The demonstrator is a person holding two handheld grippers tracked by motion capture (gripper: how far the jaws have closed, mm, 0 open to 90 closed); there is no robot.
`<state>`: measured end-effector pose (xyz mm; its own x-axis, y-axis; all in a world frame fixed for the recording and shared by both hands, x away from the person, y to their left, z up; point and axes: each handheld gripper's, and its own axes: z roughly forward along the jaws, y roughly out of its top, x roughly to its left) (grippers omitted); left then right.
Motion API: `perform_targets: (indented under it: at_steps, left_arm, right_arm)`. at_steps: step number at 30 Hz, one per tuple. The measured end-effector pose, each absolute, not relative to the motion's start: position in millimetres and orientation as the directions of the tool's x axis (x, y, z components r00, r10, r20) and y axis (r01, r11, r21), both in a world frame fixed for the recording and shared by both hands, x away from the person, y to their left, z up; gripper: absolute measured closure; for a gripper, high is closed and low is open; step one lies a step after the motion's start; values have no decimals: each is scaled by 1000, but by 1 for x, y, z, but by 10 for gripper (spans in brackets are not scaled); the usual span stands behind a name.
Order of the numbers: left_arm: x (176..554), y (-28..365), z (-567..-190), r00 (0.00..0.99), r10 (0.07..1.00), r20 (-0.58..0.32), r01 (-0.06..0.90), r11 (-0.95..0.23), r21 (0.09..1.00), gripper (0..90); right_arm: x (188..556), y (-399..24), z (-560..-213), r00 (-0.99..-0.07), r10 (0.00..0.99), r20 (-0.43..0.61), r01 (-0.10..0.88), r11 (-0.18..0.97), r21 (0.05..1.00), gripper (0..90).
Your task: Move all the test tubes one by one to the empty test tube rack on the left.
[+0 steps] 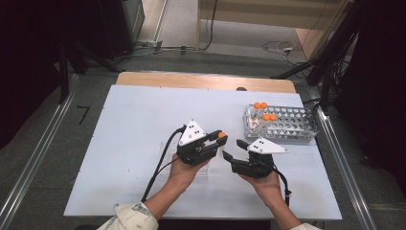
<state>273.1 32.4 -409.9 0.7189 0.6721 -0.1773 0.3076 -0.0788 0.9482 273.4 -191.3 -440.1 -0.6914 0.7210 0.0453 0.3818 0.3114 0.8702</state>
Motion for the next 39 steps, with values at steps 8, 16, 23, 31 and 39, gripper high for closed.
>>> perform_targets:
  at_steps: [8, 16, 23, 31, 39]
  left_arm:
    - [271, 44, -397, 716, 672, -189, 301, -52, 952, 706]
    - [271, 63, -389, 696, 693, -185, 297, -44, 954, 706]
    - [267, 88, -385, 668, 727, -156, 287, -59, 956, 705]
    - [266, 122, -385, 616, 772, -159, 302, -45, 952, 705]
    - [263, 149, -391, 556, 817, -152, 324, -45, 945, 705]
  right_arm:
    - [275, -195, -440, -685, 727, 43, 385, 310, 869, 288]
    - [274, -199, -440, -682, 729, 49, 393, 310, 866, 237]
    - [276, -204, -441, -671, 740, 45, 398, 309, 864, 222]
    - [277, -210, -440, -661, 749, 46, 406, 305, 862, 222]
    - [279, -215, -440, -650, 758, 49, 410, 296, 863, 223]
